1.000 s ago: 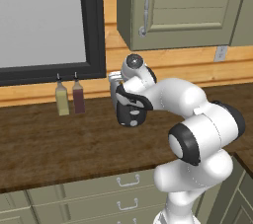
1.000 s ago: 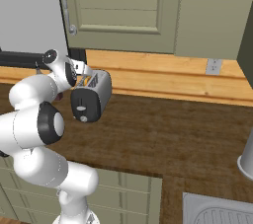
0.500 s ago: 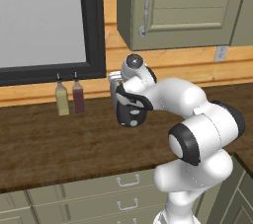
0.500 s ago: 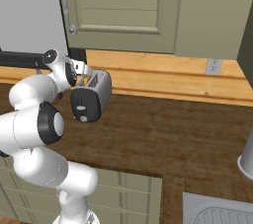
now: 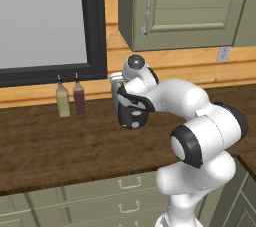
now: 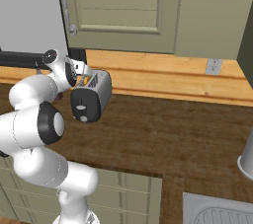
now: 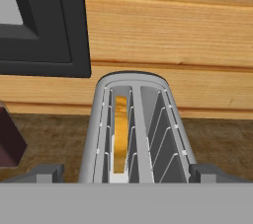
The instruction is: Start the toaster. Once the lever pops up, take the bread to the plate on the dining counter.
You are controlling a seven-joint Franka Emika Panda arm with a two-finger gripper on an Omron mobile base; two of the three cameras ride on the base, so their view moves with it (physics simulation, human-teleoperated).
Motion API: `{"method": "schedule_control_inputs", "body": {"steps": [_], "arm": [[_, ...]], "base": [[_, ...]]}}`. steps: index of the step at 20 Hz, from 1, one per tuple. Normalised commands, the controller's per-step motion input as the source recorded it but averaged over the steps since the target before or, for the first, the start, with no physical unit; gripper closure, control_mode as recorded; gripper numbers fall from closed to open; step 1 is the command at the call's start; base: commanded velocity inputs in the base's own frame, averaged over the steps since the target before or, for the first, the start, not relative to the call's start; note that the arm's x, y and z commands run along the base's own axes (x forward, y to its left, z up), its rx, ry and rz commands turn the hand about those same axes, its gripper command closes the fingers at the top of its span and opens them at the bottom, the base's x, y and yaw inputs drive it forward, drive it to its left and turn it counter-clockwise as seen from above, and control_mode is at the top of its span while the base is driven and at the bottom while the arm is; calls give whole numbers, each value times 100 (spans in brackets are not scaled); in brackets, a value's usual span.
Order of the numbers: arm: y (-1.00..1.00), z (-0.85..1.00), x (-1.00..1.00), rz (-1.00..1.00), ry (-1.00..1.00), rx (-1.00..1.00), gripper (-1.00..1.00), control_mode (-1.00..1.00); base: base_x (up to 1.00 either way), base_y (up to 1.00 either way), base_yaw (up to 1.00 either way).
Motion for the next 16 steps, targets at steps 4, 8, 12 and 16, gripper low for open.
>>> {"method": "schedule_control_inputs", "body": {"steps": [4, 8, 12, 16], "arm": [[0, 0, 0, 0, 0, 0, -100, -100], [0, 0, 0, 0, 0, 0, -100, -100], [0, 0, 0, 0, 0, 0, -100, -100], [0, 0, 0, 0, 0, 0, -100, -100]], "base": [[0, 0, 0], [0, 0, 0], [0, 0, 0], [0, 0, 0]]}}
